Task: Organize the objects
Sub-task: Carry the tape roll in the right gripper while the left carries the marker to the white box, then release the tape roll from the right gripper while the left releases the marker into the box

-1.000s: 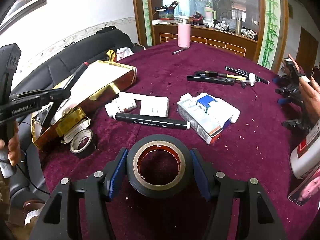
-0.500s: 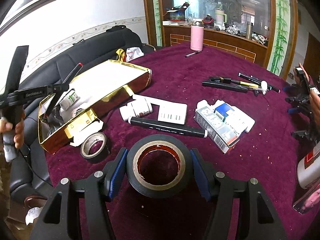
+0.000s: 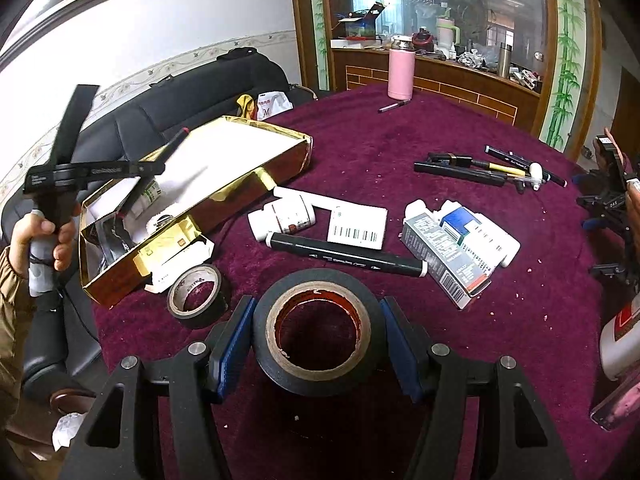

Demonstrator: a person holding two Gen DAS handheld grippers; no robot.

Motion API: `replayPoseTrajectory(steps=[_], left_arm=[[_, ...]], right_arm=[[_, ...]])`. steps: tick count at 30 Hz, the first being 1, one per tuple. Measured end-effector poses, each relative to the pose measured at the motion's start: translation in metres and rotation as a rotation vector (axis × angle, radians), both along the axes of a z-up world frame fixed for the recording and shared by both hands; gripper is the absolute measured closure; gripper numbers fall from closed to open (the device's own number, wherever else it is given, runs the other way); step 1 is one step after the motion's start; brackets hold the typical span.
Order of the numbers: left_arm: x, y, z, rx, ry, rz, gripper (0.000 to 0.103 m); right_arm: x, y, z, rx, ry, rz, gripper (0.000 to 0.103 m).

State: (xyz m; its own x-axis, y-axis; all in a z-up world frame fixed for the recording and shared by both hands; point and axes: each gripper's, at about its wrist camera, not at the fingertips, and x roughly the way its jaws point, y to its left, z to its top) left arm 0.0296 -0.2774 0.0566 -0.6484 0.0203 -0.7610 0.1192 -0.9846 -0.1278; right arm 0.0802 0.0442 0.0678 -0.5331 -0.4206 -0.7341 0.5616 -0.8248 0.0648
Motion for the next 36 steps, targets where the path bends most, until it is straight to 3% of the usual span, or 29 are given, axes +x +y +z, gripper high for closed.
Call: replayPoseTrajectory(steps=[11, 21, 28, 36], left_arm=[[0.014, 0.006, -0.026, -0.010, -0.095, -0.015, 0.088], [0.015, 0.001, -0.034, 0.013, -0.087, -0.004, 0.088], [0.018, -0.001, -0.036, 0.028, -0.078, -0.004, 0.089], [0.020, -0.002, -0.037, 0.050, -0.064, -0.008, 0.088]], right_arm=[[-0.006, -0.028, 0.010, 0.001, 0.014, 0.063, 0.036], [-0.036, -0.109, 0.023, -0.044, 0.000, 0.202, 0.036], [-0.058, -0.164, 0.011, -0.009, -0.016, 0.269, 0.036], [-0.086, -0.198, -0.006, 0.026, -0.058, 0.270, 0.036]])
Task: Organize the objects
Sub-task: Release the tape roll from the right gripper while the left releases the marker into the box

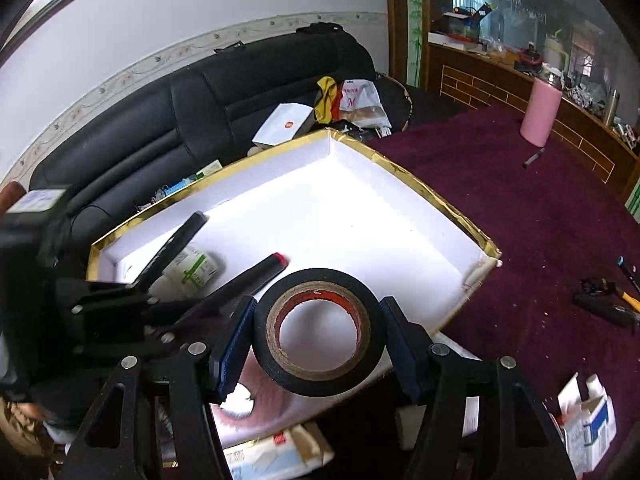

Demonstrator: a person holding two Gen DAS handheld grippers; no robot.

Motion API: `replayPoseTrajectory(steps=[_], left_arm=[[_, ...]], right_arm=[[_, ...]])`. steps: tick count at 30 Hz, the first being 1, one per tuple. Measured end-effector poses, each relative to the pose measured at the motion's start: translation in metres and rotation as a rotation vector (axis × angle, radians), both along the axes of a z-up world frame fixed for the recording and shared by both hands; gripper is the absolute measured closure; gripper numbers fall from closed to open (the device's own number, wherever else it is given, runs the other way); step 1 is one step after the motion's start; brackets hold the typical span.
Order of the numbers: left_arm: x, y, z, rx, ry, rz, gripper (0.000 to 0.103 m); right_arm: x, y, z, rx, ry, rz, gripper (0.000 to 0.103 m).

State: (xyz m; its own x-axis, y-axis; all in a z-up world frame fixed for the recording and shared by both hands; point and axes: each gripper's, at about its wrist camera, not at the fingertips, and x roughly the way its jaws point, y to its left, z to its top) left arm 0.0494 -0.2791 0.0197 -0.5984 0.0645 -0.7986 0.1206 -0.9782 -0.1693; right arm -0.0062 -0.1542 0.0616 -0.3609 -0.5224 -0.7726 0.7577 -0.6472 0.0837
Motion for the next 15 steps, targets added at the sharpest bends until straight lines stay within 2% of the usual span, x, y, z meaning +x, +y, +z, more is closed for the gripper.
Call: replayPoseTrajectory(steps=[6, 15], left_arm=[[0.001, -0.002, -0.001, 0.019, 0.009, 0.000, 0.088], [-0.001, -0.004, 0.000, -0.012, 0.002, -0.011, 0.088]], right_arm=[[-0.011, -0.012, -0.017, 0.038, -0.022, 0.000, 0.036], [-0.003, -0.020, -0.025, 0.065, -0.016, 0.031, 0.036]])
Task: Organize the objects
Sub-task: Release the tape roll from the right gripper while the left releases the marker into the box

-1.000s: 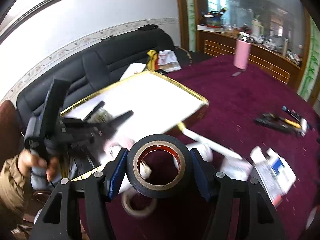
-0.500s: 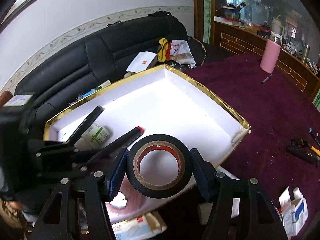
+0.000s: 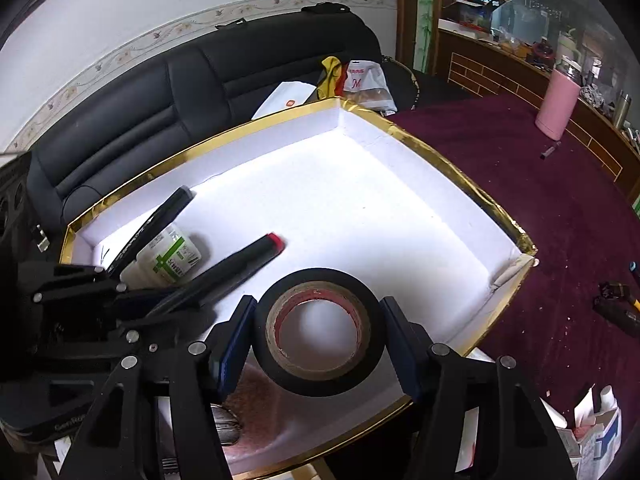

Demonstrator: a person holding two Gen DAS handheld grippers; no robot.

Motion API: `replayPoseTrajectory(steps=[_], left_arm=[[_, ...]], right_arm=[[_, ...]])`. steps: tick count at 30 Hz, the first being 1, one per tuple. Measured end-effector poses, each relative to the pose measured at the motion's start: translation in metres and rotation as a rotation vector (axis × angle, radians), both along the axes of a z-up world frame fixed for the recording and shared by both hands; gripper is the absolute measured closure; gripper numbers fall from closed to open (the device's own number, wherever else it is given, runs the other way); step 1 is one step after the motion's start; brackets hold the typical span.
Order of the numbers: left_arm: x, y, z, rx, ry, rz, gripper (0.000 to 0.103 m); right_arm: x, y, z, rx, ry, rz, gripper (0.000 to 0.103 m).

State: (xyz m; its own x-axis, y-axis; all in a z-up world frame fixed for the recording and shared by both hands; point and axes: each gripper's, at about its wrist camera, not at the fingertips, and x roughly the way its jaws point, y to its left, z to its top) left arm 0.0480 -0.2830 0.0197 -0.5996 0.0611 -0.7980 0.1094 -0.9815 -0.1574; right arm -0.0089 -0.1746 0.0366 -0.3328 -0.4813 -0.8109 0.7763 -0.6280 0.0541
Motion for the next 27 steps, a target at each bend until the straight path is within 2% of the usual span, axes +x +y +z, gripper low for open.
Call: replayPoseTrajectory(steps=[8, 11, 13, 15, 18, 21, 27], left_arm=[[-0.002, -0.007, -0.001, -0.025, -0.007, 0.006, 0.088], [-0.002, -0.003, 0.000, -0.052, -0.009, 0.006, 0.086], [-0.001, -0.001, 0.001, -0.037, -0.009, 0.000, 0.069], [0.001, 0.001, 0.003, -0.035, 0.001, 0.003, 0.060], [0.006, 0.005, 0.009, -0.045, 0.022, 0.002, 0.056], [0.010, 0.009, 0.019, -0.043, 0.051, 0.000, 0.046], [0.012, 0.024, 0.036, -0.047, 0.080, -0.024, 0.042]], right_arm=[[0.004, -0.004, -0.002, 0.004, 0.003, 0.014, 0.035], [0.004, 0.000, 0.003, -0.025, -0.006, 0.004, 0.023], [0.006, 0.005, 0.009, -0.050, -0.004, -0.002, 0.022], [0.009, 0.012, 0.017, -0.071, 0.007, -0.010, 0.021], [0.017, 0.026, 0.030, -0.106, 0.032, -0.017, 0.017], [0.024, 0.046, 0.041, -0.138, 0.048, -0.037, 0.013], [0.034, 0.087, 0.054, -0.180, 0.071, -0.076, 0.009]])
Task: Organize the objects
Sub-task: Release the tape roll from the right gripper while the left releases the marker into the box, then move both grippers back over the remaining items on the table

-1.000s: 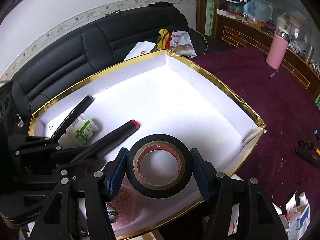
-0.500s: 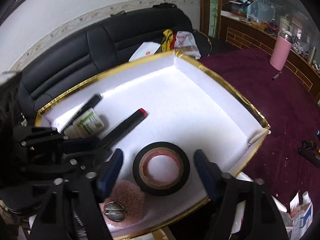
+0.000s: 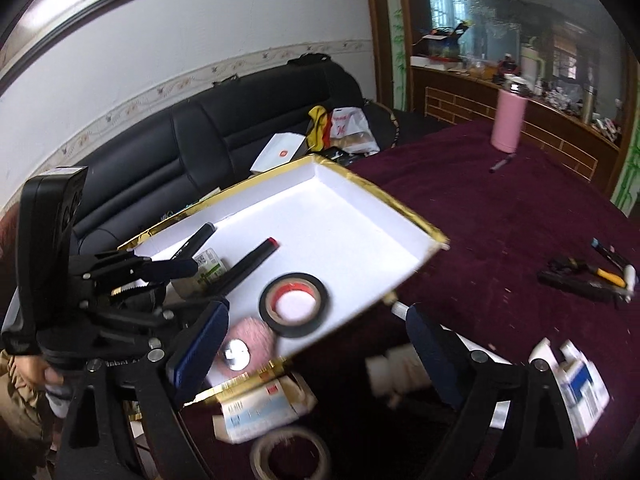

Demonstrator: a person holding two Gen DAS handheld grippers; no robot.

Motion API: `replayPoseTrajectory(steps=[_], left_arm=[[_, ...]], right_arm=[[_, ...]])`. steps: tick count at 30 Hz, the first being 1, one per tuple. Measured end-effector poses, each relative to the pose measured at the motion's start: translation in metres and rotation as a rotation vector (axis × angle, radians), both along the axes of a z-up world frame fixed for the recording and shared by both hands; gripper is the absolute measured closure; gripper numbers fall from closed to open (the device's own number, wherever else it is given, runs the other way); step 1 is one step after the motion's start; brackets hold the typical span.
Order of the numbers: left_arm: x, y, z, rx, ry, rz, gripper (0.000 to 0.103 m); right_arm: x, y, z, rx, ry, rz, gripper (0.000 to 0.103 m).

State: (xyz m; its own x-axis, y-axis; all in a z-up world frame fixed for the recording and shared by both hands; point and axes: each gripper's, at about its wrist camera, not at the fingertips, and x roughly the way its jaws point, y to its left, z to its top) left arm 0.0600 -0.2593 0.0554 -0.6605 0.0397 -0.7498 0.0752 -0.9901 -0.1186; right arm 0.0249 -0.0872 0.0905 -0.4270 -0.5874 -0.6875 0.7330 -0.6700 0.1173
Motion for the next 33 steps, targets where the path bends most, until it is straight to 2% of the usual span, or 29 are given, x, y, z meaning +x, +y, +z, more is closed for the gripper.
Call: replayPoseTrajectory(steps=[10, 19, 26, 33], left_arm=[[-0.005, 0.044, 0.020, 0.002, 0.022, -0.085, 0.040], [-0.014, 0.092, 0.030, -0.011, 0.022, -0.161, 0.037], [-0.026, 0.131, 0.028, -0.017, 0.007, -0.230, 0.037], [-0.048, 0.162, 0.010, -0.018, -0.051, -0.279, 0.037]], right_arm=[[0.000, 0.079, 0.002, -0.041, -0.014, -0.111, 0.007], [-0.006, 0.127, -0.009, -0.051, -0.041, -0.166, 0.005], [-0.019, 0.174, -0.015, -0.011, -0.053, -0.231, 0.005], [-0.033, 0.198, -0.036, 0.126, -0.077, -0.276, 0.006]])
